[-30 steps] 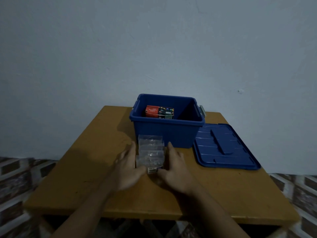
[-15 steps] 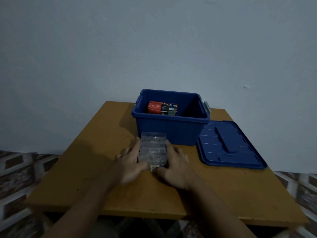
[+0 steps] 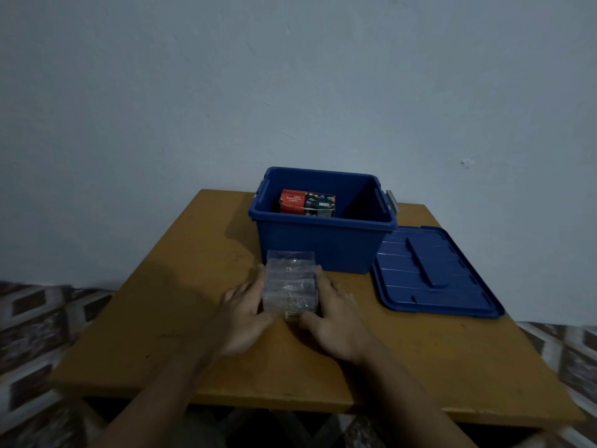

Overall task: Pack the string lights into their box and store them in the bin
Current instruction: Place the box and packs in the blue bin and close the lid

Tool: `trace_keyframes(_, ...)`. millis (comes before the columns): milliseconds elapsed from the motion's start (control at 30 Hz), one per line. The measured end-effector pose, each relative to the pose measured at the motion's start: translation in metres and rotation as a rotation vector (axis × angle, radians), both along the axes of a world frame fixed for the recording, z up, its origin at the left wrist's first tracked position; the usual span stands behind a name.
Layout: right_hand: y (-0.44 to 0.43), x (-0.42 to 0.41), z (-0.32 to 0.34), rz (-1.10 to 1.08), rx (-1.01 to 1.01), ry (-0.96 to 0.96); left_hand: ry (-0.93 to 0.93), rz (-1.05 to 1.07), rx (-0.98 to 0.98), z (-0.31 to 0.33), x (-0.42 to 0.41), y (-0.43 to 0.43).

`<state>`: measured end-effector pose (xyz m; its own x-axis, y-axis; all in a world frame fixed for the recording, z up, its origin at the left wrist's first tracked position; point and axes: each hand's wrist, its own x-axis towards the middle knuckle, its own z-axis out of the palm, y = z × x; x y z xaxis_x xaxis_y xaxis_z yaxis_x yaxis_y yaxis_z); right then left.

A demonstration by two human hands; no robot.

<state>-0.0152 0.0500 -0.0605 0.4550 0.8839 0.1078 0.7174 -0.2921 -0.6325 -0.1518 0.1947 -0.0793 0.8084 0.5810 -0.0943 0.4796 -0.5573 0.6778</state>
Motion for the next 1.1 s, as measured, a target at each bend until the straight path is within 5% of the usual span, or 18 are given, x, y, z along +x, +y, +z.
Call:
trace_keyframes(333, -0.009, -0.003, 0.009, -0.034, 0.043, 0.193, -0.297, -0.073, -0.201, 0.009, -0.014, -0.003)
trace_keyframes(667, -0.023, -0.023, 0.058, -0.058, -0.104, 0.222, -0.124, 0.156, -0.207, 0.074, -0.014, -0.046)
trace_keyframes(1100, -0.036, -0.013, 0.086, -0.182, -0.395, 0.363, 0.100, 0.141, -0.351, 0.094, 0.002, -0.061)
